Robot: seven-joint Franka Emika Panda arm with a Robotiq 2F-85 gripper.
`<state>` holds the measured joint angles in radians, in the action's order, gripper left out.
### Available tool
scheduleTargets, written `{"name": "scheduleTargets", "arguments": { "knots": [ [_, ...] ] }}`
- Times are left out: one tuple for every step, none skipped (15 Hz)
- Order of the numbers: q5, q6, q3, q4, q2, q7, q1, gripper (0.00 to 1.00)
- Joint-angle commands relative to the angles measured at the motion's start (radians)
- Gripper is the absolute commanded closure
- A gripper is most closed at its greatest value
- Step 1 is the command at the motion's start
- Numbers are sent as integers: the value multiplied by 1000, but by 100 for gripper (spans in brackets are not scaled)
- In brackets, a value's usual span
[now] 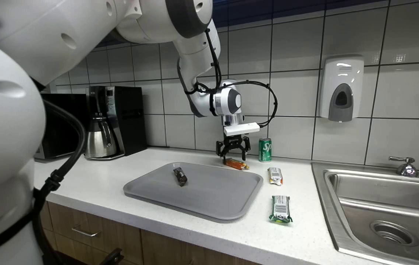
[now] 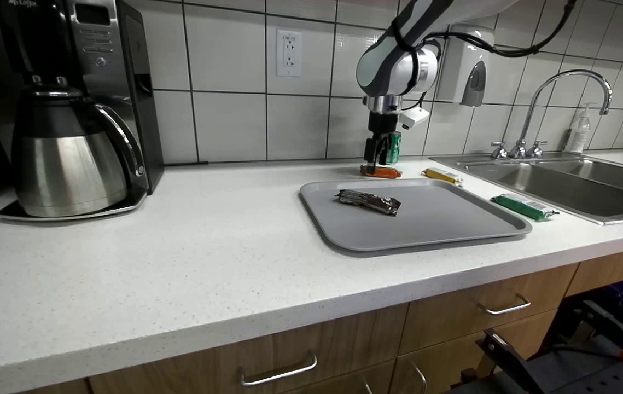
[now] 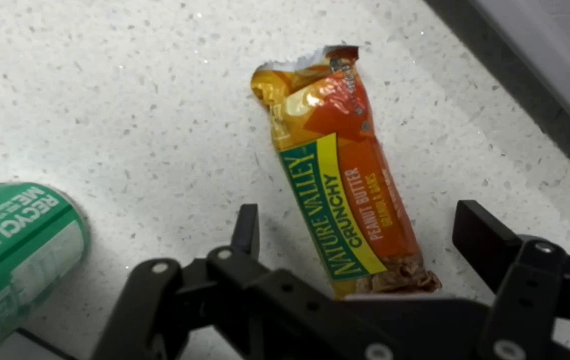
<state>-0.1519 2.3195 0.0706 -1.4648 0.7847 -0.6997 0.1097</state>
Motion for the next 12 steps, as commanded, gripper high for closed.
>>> {"name": "scheduleTargets", "arguments": {
  "knots": [
    [19, -53, 24, 70, 39, -71, 22, 0],
    [20, -56, 24, 75, 44, -78, 22, 0],
    [20, -58, 22, 79, 47, -82, 20, 0],
    [22, -60, 22, 80, 47, -83, 19, 0],
    [23, -60, 23, 81, 47, -86, 20, 0],
    [23, -58, 23, 79, 43, -86, 19, 0],
    [23, -57, 23, 78, 40, -88, 19, 0],
    [23, -56, 23, 79, 40, -89, 18, 0],
    [24, -58, 23, 81, 39, -91, 18, 0],
    [23, -54, 22, 78, 36, -93, 17, 0],
    [23, -54, 22, 80, 36, -94, 17, 0],
    [23, -57, 21, 83, 38, -93, 16, 0]
  ]
}}
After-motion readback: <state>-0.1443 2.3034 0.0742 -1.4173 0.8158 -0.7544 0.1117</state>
